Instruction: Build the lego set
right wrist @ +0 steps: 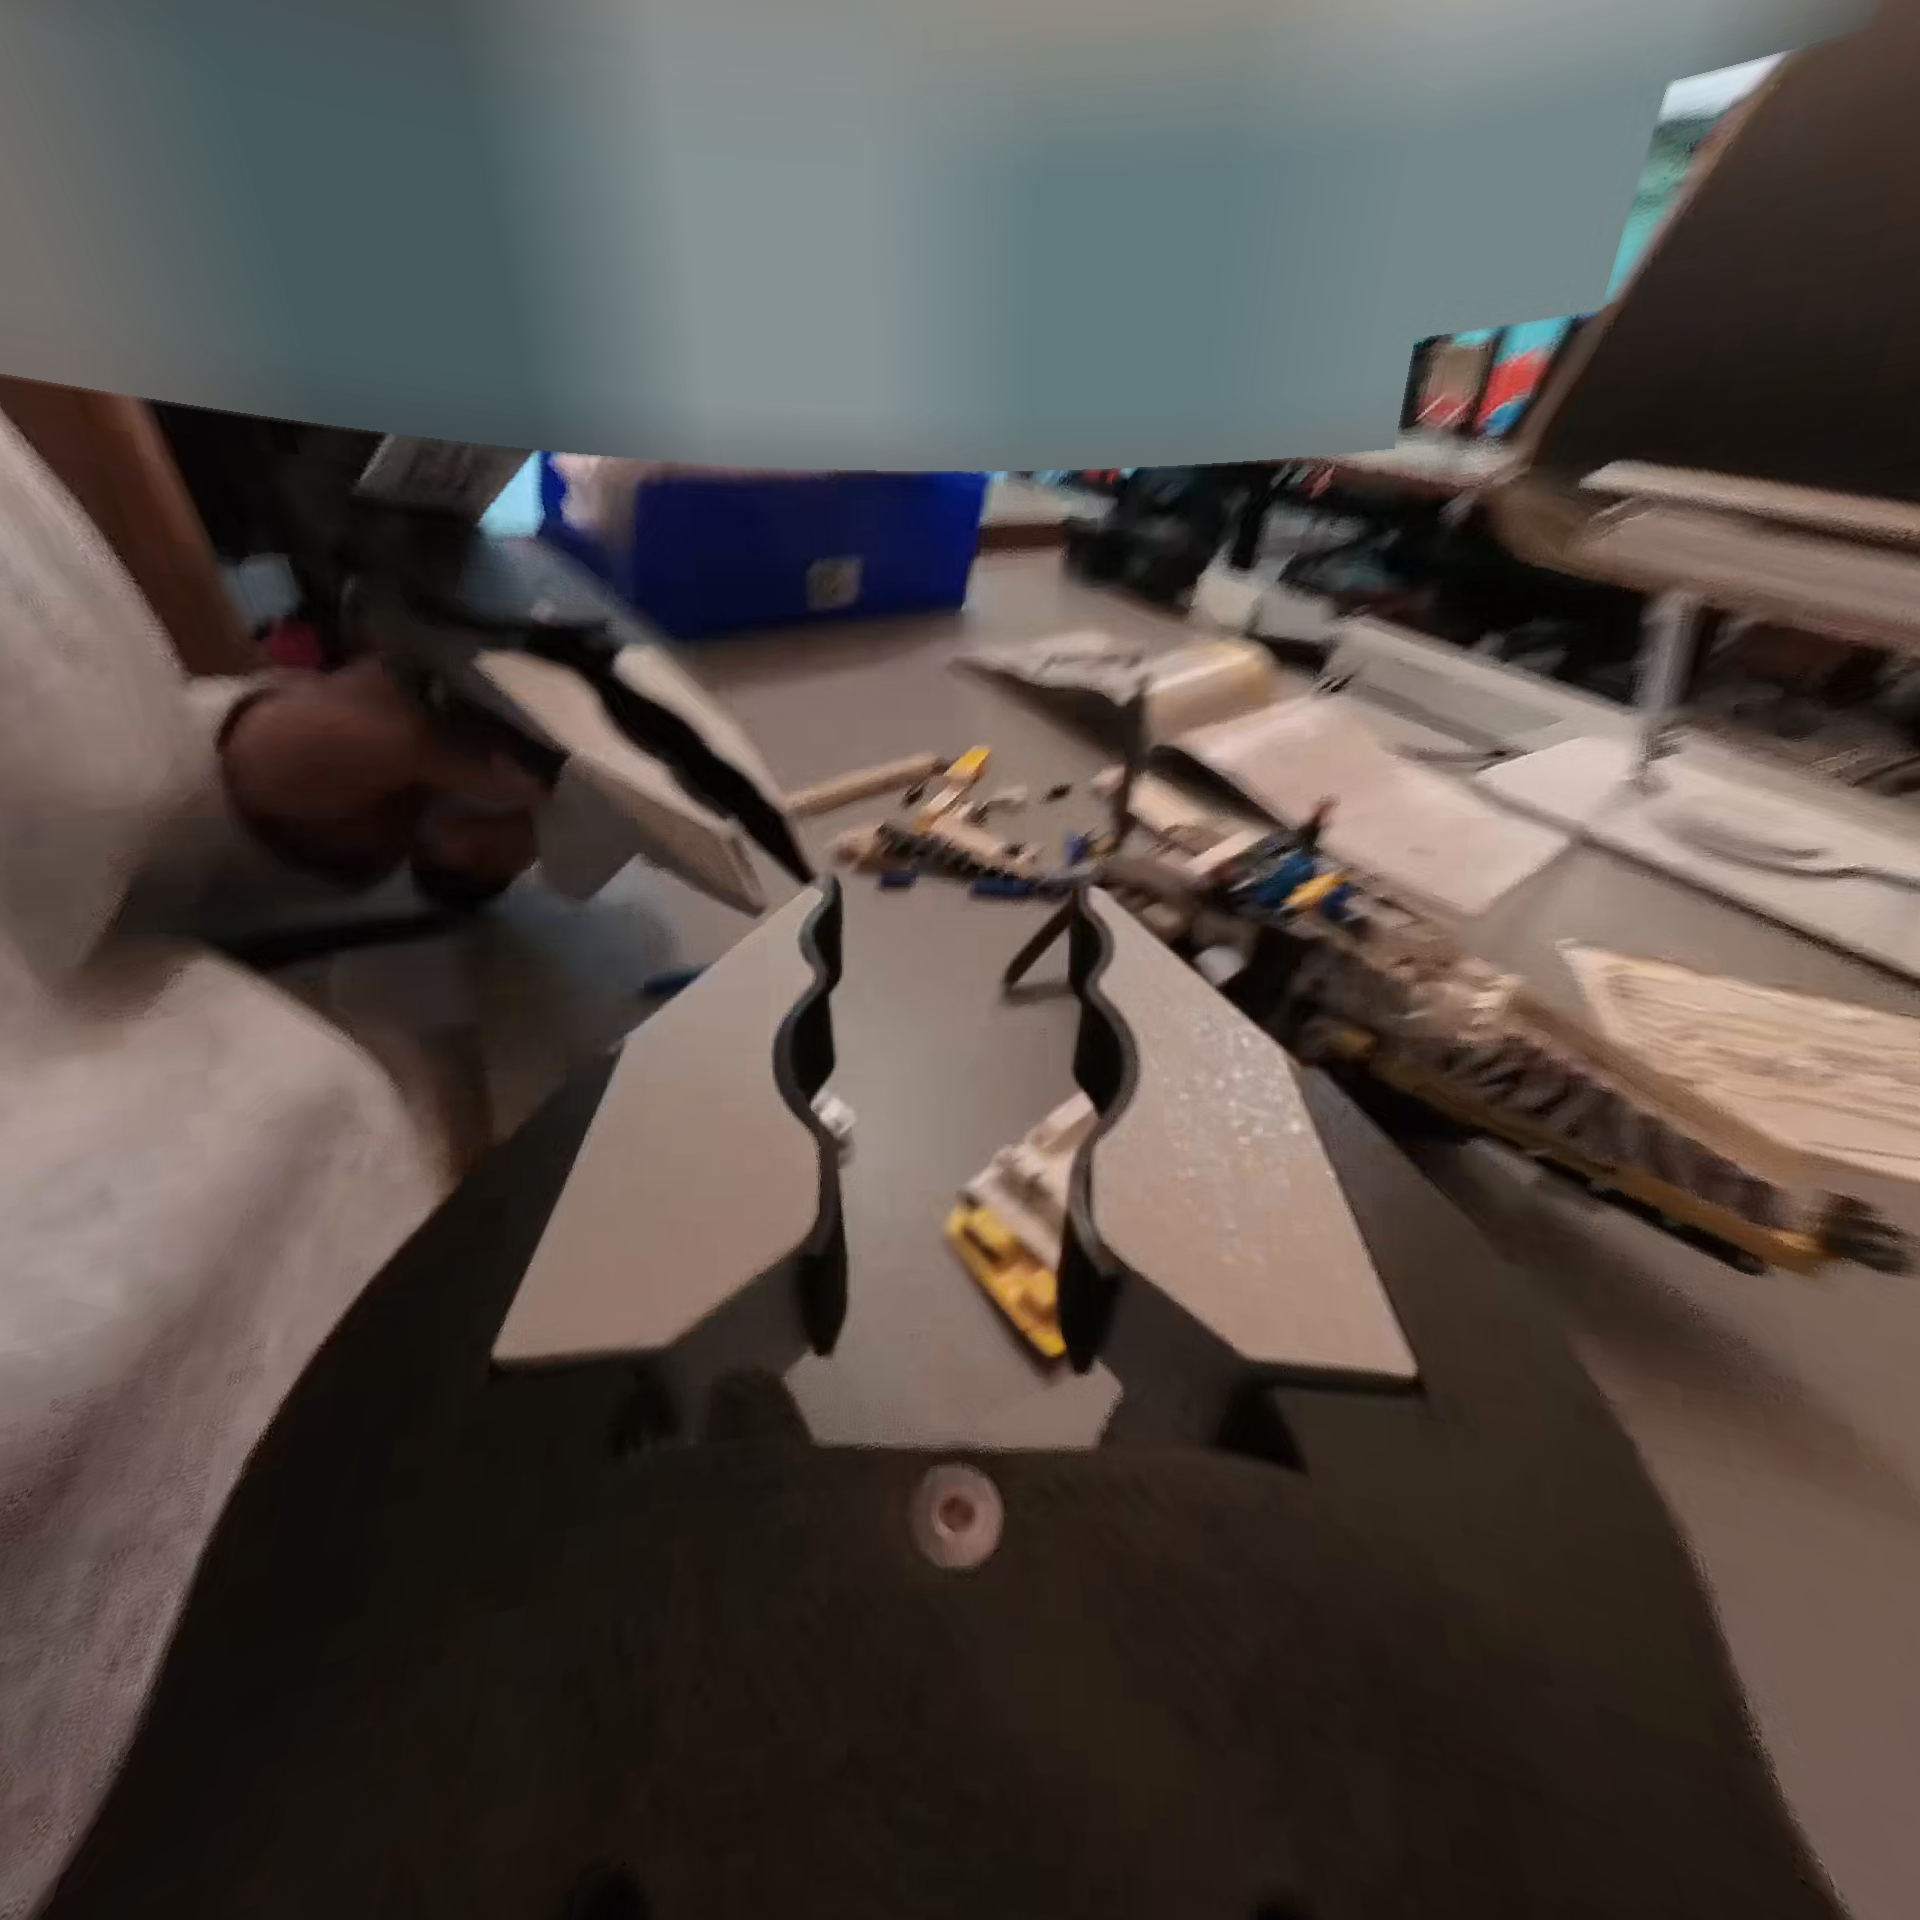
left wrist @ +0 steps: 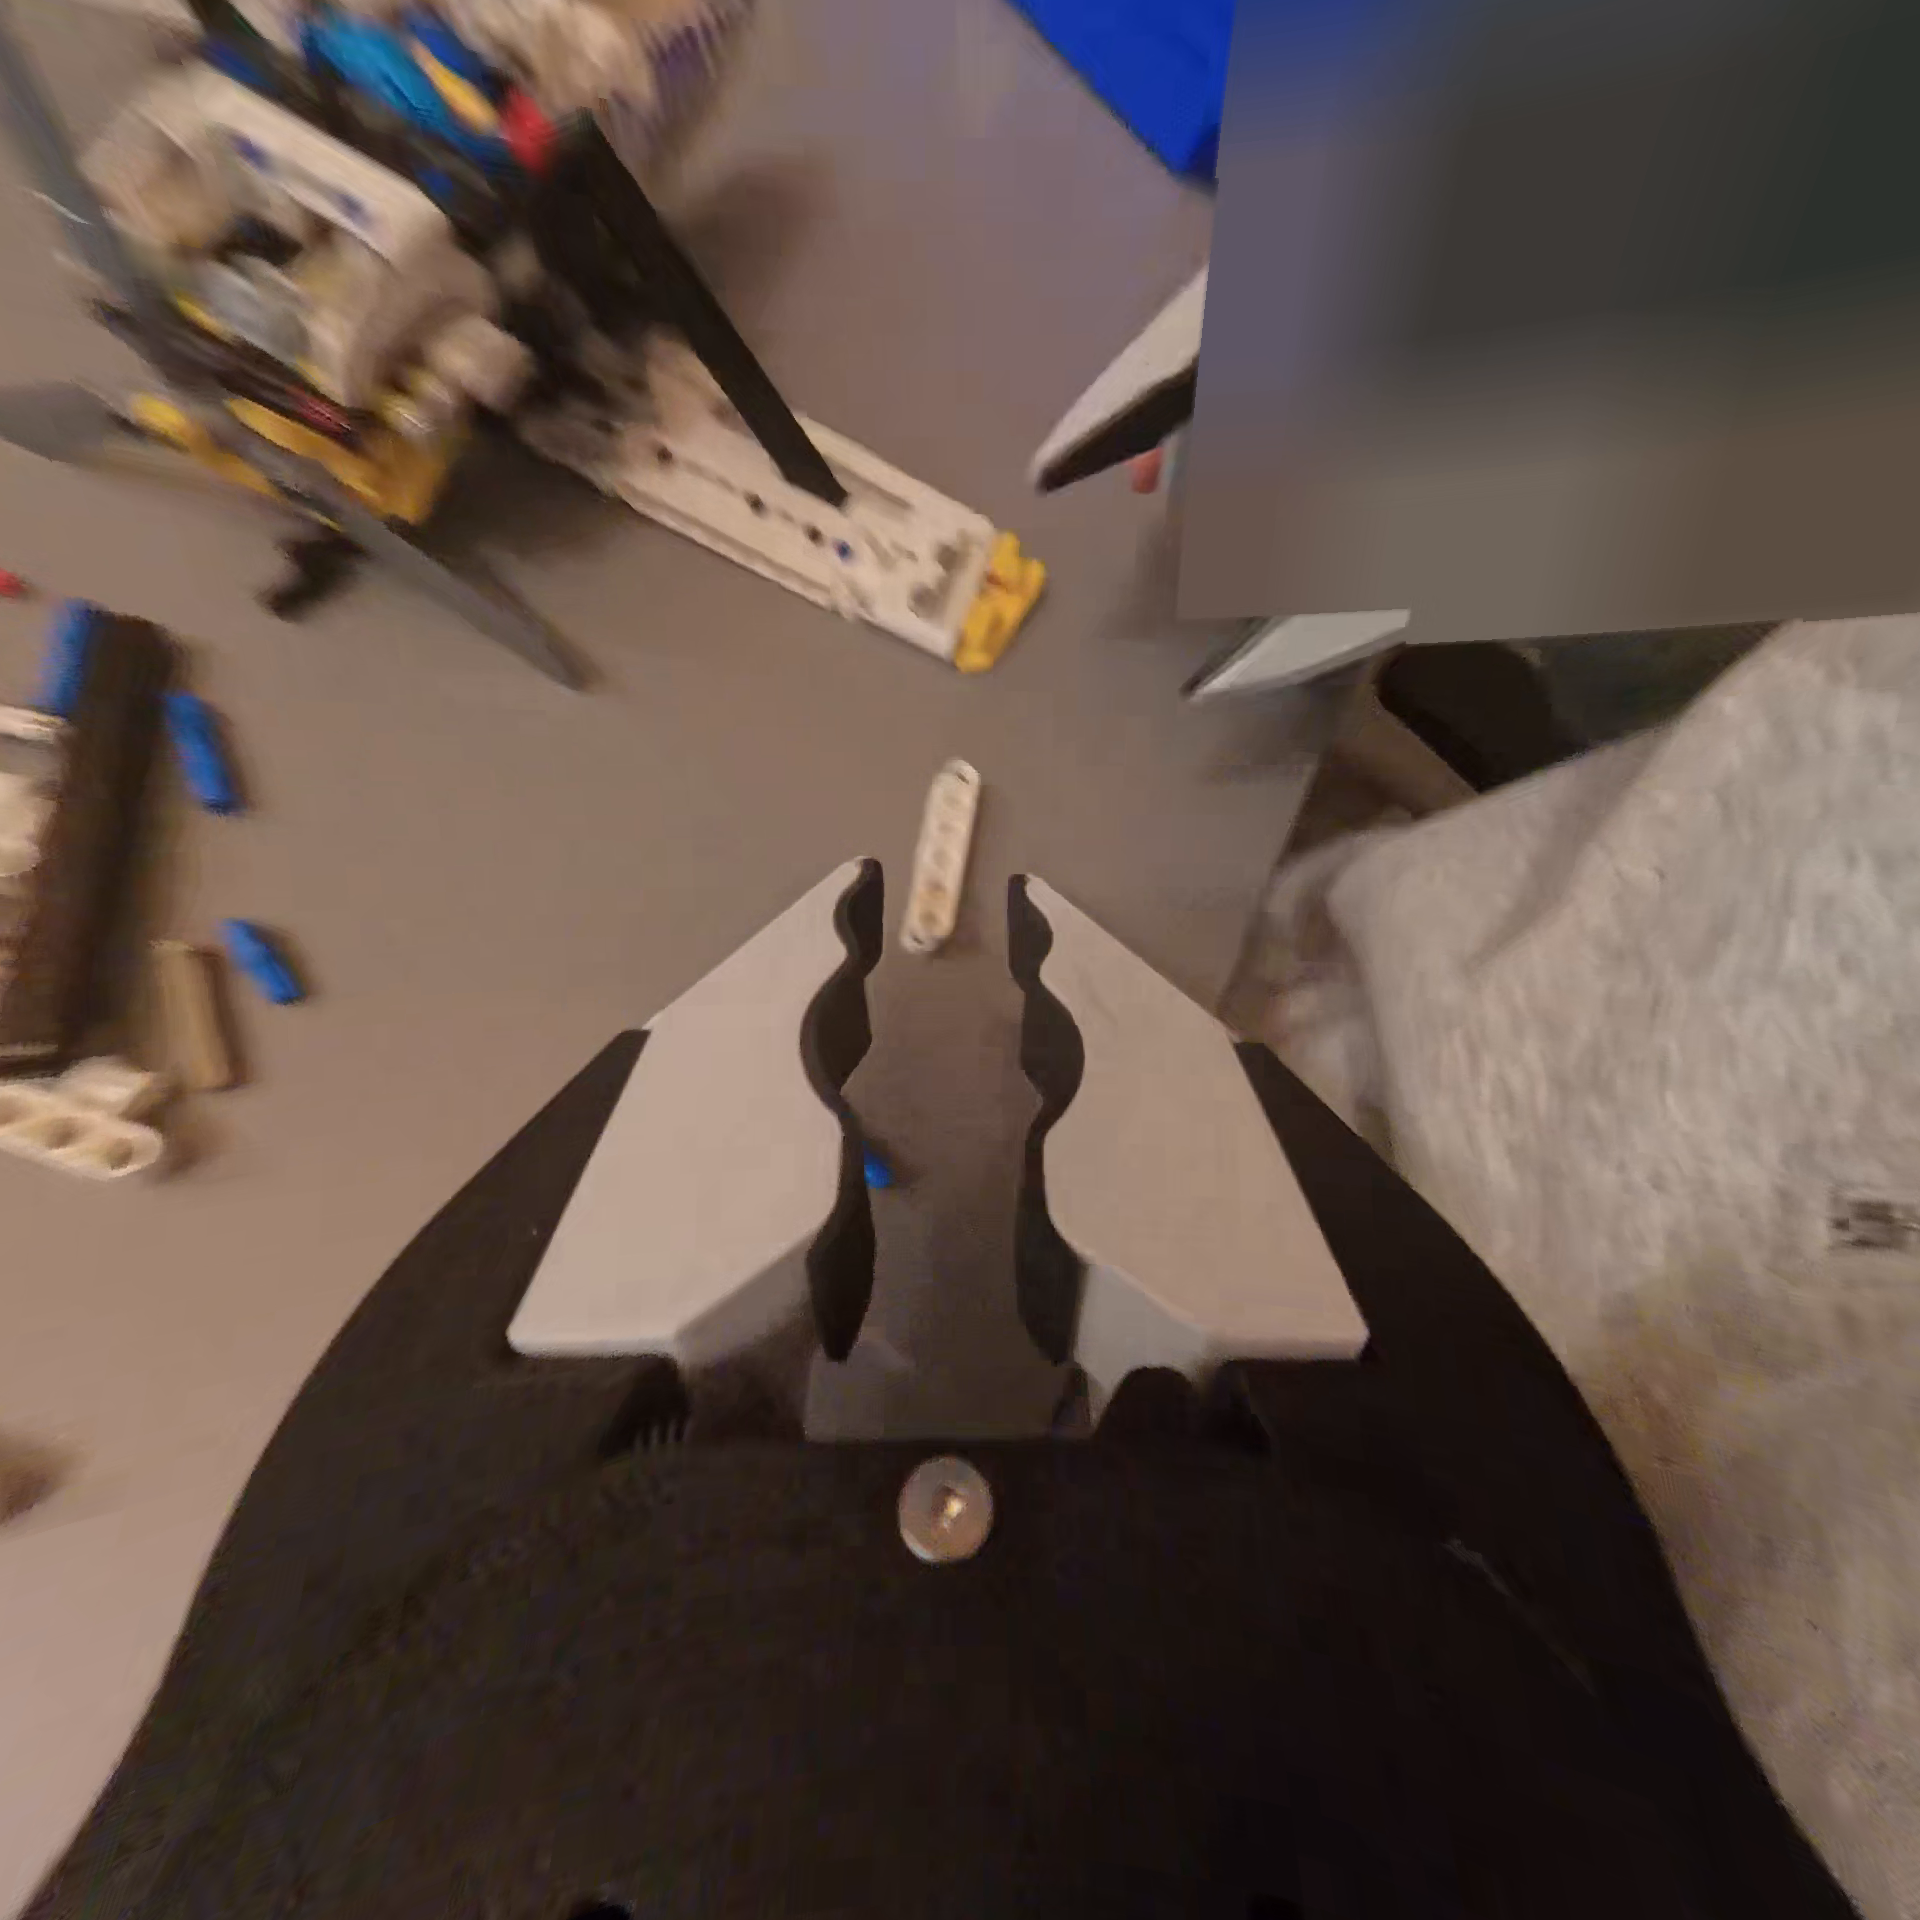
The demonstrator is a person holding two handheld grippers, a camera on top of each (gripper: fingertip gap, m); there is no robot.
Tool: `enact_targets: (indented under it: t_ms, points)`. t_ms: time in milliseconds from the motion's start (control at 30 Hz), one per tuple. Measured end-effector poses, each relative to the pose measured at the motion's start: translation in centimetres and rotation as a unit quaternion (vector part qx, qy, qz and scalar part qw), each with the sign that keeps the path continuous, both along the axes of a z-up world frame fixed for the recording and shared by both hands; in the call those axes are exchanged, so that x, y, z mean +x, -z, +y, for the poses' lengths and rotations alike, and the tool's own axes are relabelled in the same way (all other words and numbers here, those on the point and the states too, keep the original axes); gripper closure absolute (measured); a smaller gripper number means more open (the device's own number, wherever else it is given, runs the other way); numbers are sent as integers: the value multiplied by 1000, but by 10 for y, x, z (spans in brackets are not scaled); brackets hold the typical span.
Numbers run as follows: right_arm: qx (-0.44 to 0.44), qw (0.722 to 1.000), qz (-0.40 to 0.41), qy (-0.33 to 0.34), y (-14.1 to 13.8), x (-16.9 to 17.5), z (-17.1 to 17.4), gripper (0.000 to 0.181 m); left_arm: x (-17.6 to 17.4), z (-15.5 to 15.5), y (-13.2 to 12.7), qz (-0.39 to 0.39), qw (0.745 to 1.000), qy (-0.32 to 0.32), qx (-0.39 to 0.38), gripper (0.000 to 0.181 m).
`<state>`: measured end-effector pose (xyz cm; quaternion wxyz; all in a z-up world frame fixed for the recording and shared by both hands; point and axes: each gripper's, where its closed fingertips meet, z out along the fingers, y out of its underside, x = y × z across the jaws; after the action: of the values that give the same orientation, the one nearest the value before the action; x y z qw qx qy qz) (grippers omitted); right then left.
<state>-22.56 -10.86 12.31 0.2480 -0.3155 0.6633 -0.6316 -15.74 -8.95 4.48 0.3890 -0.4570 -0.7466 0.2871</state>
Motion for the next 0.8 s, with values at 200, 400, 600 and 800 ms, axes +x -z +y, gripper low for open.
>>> enact_targets:
  t_ms: [200,400,600,800]
  points:
    - [109,980,145,-79,62,37,15,140,-5,11,20,-42,999,13,31,158]
    - [174,959,204,-92,88,40,11,144,-2,5,19,-26,999,-9,40,158]
    - [218,953,185,-100,92,34,9,160,-2,5,20,-25,998,-6,52,168]
    - [223,945,212,-107,101,31,12,168,-2,5,20,-23,998,-5,59,170]
